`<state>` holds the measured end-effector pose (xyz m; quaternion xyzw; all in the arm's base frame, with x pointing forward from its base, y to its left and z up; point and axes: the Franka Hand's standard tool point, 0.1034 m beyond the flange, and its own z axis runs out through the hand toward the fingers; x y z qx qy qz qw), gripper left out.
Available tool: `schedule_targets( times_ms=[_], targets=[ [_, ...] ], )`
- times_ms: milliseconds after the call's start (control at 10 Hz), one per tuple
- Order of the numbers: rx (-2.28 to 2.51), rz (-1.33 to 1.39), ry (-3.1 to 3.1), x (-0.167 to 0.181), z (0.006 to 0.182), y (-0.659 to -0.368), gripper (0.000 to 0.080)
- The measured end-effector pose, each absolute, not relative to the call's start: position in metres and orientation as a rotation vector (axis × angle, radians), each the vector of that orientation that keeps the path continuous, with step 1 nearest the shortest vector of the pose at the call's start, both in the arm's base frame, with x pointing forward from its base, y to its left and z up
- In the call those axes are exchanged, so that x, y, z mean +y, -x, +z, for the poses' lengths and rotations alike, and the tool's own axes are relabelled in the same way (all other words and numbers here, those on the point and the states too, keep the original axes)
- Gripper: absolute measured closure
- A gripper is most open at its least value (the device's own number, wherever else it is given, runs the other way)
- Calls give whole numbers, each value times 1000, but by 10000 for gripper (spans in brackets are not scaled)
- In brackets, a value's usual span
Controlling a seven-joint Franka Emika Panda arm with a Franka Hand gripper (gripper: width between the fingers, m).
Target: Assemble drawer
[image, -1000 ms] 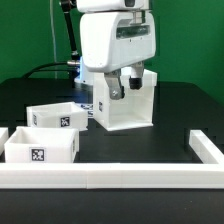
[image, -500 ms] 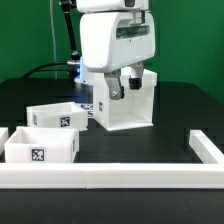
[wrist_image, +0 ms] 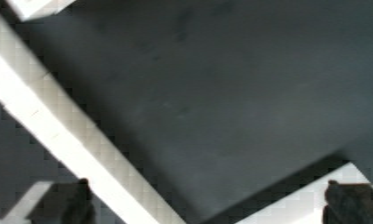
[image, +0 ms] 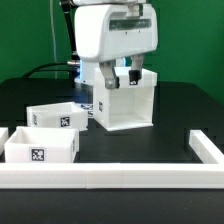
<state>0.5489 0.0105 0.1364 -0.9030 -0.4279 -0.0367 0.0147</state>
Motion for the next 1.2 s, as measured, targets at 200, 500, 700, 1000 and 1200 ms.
schedule_targets(
  times_ms=[200, 500, 700, 1000, 1200],
  targets=[
    [-1055, -98, 2922, 16, 137, -525, 150],
    [-785, -93, 2998, 16, 136, -529, 150],
    [-564, -75, 3047, 19, 137, -525, 150],
    [-516, -31, 3066, 39, 144, -474, 150],
    [-534, -29, 3068, 44, 146, -442, 150]
  ],
)
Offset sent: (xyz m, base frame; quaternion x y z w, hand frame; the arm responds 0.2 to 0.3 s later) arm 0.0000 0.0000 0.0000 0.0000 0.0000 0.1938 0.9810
